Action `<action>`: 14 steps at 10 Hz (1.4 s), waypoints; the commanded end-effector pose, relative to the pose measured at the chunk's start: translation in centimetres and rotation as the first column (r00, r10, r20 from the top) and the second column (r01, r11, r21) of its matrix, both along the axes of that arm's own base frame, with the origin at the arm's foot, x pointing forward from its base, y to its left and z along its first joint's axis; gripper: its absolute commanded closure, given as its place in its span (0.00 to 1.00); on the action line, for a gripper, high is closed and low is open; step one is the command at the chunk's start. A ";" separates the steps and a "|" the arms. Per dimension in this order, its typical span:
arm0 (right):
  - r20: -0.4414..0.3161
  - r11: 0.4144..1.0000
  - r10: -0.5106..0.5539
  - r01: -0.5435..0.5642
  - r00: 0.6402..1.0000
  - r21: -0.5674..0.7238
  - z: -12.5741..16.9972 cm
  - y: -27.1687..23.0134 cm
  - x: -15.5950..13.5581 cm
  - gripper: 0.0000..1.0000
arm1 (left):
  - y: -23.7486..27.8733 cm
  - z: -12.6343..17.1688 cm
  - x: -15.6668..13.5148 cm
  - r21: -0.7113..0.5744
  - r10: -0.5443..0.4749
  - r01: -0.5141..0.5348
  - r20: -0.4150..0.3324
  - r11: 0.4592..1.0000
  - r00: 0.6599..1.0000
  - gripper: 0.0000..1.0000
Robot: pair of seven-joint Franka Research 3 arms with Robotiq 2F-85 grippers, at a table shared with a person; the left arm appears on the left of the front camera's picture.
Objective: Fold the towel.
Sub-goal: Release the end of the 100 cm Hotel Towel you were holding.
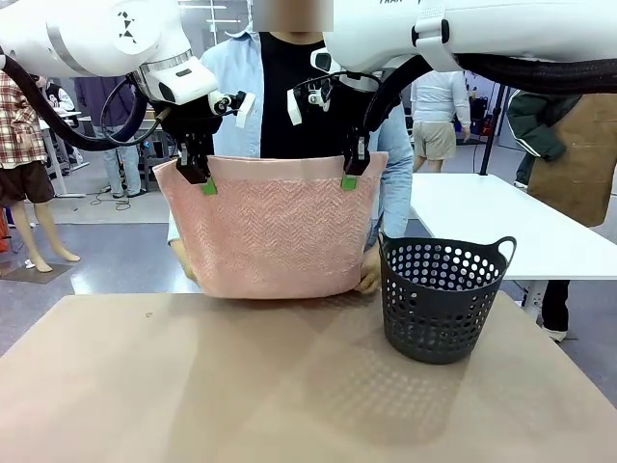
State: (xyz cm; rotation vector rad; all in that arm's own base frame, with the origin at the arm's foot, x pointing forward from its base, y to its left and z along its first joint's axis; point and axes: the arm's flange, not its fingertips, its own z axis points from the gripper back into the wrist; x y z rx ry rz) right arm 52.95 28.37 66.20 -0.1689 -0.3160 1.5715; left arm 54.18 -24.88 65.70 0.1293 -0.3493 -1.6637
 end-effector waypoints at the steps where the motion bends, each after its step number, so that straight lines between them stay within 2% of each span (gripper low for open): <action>1: 0.003 1.000 0.000 0.000 1.000 -0.002 0.1 -0.1 0.0 1.00 | 0.1 0.0 0.0 -0.003 0.009 -0.009 0.001 1.000 1.000 1.00; 14: 0.003 1.000 0.000 0.000 1.000 -0.002 0.1 -0.1 0.0 1.00 | 0.1 0.0 0.0 -0.003 0.009 -0.009 0.001 1.000 1.000 1.00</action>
